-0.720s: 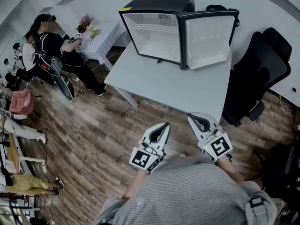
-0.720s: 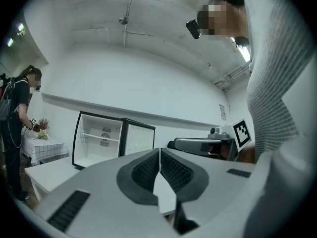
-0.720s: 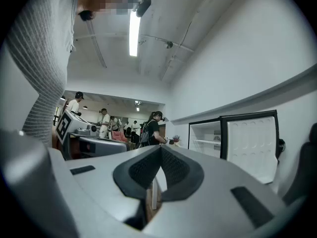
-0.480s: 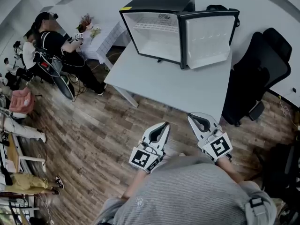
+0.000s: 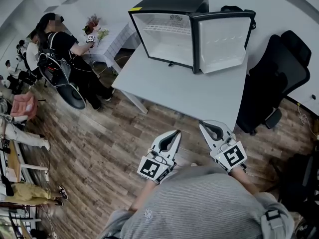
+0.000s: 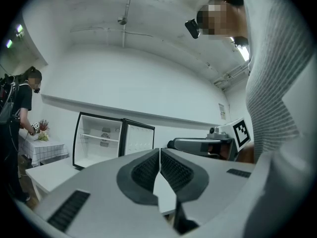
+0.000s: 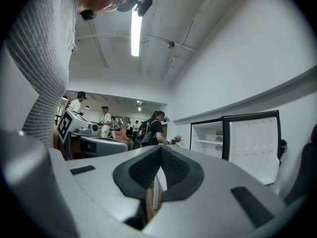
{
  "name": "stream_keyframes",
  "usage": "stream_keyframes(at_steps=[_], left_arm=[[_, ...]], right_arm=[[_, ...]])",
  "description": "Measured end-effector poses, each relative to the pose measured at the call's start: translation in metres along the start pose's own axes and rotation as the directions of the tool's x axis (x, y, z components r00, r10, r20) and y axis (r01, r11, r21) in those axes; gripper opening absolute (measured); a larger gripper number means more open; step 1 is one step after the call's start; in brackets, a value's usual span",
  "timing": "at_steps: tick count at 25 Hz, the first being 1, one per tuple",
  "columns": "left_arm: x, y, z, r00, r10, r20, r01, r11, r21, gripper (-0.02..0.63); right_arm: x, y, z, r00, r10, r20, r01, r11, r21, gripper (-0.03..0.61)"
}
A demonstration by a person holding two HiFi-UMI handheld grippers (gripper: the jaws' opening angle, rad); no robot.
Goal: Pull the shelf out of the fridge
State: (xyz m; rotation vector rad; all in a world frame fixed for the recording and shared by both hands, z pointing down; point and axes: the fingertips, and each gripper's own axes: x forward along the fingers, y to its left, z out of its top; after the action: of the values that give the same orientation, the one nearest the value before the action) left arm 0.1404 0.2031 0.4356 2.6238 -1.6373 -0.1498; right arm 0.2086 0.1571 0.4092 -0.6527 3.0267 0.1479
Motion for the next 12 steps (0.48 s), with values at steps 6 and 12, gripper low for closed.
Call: stream_keyframes(at_steps=[6,12], left_arm=[[0.0015,-0.0024,0.0089,1.000,0.006,0.025,-0.007,1.000,0.016,0.017],[0.0019,0.0022,0.0039,0.999,0.036,-0.012,-0.036,0.999,0.006,0.017]], right_arm=[[-0.0027,-0.0064,0.0078,0.998,0.006,0.057,-0.009,0.998,0.064,0.014],[0.0017,-0.0049,0.0037,0.999,0.022,0.032,-0.022,1.000,0.018,0.014]])
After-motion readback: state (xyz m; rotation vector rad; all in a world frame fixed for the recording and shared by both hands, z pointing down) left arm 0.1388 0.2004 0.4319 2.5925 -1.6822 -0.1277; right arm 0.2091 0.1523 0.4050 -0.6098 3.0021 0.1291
